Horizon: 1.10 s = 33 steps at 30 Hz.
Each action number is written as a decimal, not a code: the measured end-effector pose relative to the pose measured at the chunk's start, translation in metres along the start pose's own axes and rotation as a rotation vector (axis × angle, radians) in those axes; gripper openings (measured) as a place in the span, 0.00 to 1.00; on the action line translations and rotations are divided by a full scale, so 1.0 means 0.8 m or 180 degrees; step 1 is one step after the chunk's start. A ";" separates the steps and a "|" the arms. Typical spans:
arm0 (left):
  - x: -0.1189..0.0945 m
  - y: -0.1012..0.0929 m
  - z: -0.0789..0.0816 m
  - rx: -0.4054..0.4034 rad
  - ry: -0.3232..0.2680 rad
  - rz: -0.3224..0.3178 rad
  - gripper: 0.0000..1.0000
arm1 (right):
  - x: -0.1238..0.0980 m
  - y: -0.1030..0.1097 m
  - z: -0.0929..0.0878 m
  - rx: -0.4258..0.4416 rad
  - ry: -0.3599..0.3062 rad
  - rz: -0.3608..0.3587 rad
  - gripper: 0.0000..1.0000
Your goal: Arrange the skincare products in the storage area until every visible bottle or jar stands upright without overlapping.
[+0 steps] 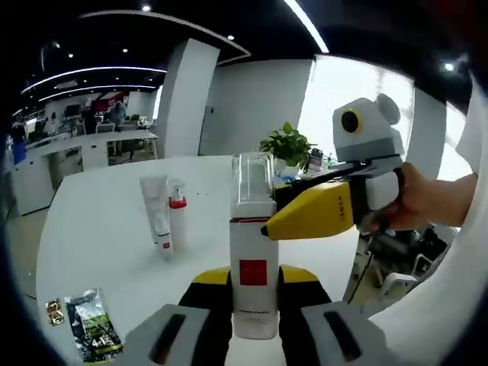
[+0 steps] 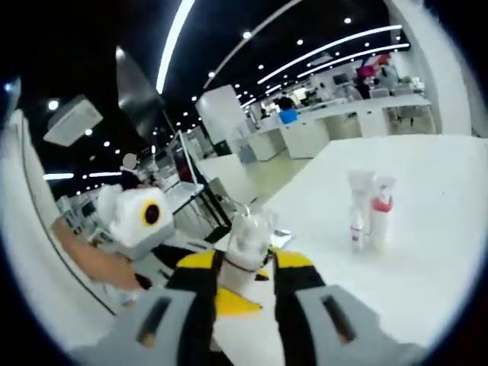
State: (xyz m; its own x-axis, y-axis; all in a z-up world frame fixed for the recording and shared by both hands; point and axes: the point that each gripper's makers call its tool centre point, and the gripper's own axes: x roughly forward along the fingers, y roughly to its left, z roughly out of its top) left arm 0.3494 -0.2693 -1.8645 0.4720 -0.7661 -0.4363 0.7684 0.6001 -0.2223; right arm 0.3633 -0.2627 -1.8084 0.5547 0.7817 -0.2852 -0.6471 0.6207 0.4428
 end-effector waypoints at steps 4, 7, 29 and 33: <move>0.009 -0.023 -0.001 0.0286 0.0082 -0.0042 0.20 | -0.004 -0.012 0.012 0.0245 -0.0185 -0.0232 0.22; 0.010 -0.024 -0.002 0.0260 0.0069 -0.0061 0.20 | -0.009 -0.012 0.009 0.0445 -0.0215 -0.0173 0.20; -0.011 -0.092 -0.013 0.0219 0.0169 -0.1534 0.25 | -0.037 0.068 -0.013 -0.0983 0.0488 0.1650 0.18; -0.018 -0.089 -0.007 0.0212 0.0090 -0.1541 0.24 | -0.038 0.072 -0.004 -0.0826 0.0333 0.1840 0.18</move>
State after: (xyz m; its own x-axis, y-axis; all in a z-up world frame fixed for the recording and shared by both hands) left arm 0.2856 -0.2999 -1.8471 0.0425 -0.9464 -0.3203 0.9232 0.1598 -0.3496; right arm 0.3073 -0.2500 -1.7772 0.0330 0.9882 -0.1493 -0.9392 0.0817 0.3336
